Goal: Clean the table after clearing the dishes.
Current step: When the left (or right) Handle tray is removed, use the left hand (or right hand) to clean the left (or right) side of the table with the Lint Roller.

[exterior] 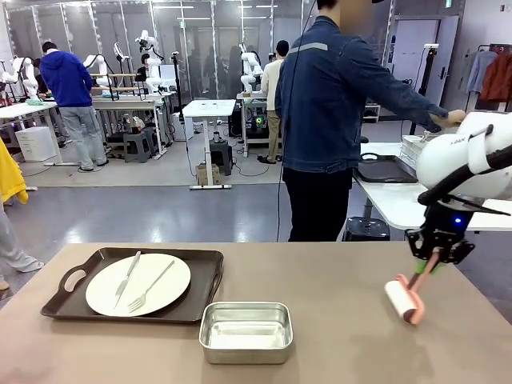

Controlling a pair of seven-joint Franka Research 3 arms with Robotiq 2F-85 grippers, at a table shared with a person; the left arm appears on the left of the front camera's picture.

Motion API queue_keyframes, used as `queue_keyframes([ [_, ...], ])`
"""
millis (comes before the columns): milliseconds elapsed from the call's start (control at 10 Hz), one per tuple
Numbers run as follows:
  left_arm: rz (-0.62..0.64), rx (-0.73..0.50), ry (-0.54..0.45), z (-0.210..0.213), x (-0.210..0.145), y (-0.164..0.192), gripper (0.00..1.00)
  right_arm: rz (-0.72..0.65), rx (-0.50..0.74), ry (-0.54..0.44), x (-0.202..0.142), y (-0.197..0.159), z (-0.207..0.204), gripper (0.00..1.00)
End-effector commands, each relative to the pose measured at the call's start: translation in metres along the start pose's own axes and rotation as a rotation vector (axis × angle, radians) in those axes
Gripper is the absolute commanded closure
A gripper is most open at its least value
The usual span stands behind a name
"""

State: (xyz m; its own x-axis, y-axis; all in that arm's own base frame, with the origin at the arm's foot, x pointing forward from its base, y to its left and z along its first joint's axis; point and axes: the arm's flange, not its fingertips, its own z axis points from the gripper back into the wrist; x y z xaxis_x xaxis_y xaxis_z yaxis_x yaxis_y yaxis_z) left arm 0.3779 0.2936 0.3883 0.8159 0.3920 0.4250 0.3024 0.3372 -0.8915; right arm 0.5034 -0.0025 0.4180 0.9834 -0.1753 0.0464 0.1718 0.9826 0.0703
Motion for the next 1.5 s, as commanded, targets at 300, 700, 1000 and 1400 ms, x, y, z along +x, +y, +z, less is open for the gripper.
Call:
queue_keyframes([
  [300,-0.009,-0.002,0.007,0.003,-0.002,-0.001,0.00,-0.108,-0.232,0.005,-0.007,-0.025,-0.014,0.77],
  [700,-0.009,-0.002,0.007,0.003,-0.002,-0.001,0.00,-0.074,-0.202,-0.194,-0.029,-0.041,0.089,0.77],
  [1000,-0.009,-0.002,0.007,0.003,-0.002,-0.001,0.00,-0.075,-0.203,-0.246,-0.038,-0.036,0.117,0.77],
  [1400,-0.009,-0.002,0.007,0.003,-0.002,-0.001,0.00,-0.089,-0.183,-0.250,-0.036,-0.037,0.127,0.77],
])
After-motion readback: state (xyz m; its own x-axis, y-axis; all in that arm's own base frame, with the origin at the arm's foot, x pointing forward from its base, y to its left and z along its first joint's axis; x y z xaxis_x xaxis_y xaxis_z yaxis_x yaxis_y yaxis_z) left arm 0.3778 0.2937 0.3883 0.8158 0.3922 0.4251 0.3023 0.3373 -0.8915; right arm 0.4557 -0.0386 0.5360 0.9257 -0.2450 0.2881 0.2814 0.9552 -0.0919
